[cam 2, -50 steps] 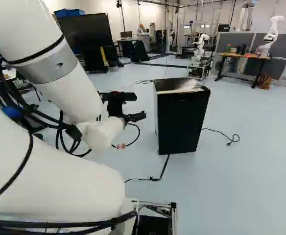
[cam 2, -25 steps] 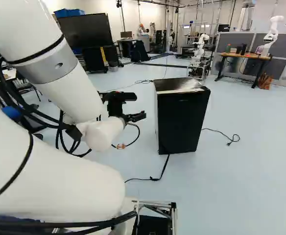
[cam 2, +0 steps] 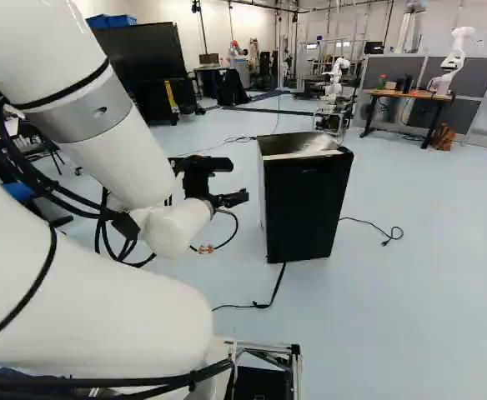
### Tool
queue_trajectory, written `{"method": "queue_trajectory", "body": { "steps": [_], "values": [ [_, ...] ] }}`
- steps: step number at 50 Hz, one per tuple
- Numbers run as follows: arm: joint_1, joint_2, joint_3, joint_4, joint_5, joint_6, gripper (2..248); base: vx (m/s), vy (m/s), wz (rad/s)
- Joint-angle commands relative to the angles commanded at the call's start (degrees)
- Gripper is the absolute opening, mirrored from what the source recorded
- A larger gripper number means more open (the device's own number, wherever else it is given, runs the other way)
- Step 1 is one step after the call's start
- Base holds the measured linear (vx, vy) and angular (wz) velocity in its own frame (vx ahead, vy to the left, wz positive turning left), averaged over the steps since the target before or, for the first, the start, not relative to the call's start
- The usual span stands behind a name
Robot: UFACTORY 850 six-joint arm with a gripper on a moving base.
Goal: Grab a drink from the fridge
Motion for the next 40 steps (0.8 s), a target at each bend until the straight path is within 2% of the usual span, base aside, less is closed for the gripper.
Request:
{"method": "queue_trajectory", "body": {
  "steps": [40],
  "values": [
    [0.0, 0.0, 0.0, 0.0, 0.0, 0.0, 247, 0.024, 0.0, -0.003]
  ]
}}
